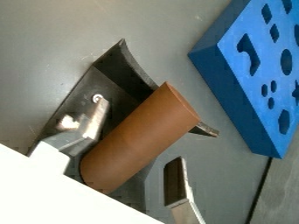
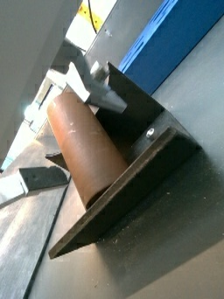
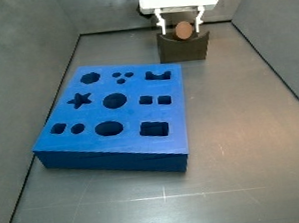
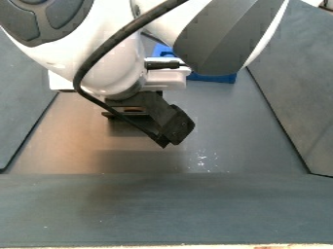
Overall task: Pick up the round object. Move up. Place the round object on the fixture. Regrasp the round object. Move to above the board. Insert the round object.
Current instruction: Regrasp the round object.
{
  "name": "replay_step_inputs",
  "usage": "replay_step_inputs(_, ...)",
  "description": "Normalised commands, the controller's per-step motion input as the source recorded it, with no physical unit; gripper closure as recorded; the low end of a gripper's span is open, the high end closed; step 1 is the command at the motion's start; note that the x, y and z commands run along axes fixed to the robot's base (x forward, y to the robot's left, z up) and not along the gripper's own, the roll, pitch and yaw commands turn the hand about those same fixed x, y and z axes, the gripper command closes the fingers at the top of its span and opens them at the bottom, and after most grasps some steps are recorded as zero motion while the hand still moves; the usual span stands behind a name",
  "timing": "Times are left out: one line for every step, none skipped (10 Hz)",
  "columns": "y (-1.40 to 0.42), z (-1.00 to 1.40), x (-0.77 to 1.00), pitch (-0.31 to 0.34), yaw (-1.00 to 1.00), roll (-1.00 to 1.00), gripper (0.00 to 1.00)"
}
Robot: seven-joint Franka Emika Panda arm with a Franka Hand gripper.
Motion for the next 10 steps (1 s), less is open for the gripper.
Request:
replay_step_inputs(0.00,1.00,0.00,0.104,0.10,0.09,0.00)
replay_step_inputs(0.00,1.00,-0.01,0.111,0.10,0.10,0.00)
replay_step_inputs(0.00,1.00,-0.03,0.150,0.07,0.11,0.00)
replay_step_inputs(0.00,1.00,-0.03,0.169,0.04,0.11,0.00)
replay_step_inputs(0.00,1.00,-0.03,0.178,0.02,0.11,0.00)
replay_step_inputs(0.00,0.95,-0.04,0.186,-0.01,0.10,0.00)
replay_step_inputs(0.01,0.78,-0.03,0.187,-0.03,0.09,0.00)
replay_step_inputs(0.00,0.55,-0.03,0.174,-0.06,0.09,0.00)
replay_step_inputs(0.00,0.43,-0.03,0.158,-0.06,0.09,0.00)
replay_step_inputs(-1.00,0.74,-0.07,0.057,0.01,1.00,0.00)
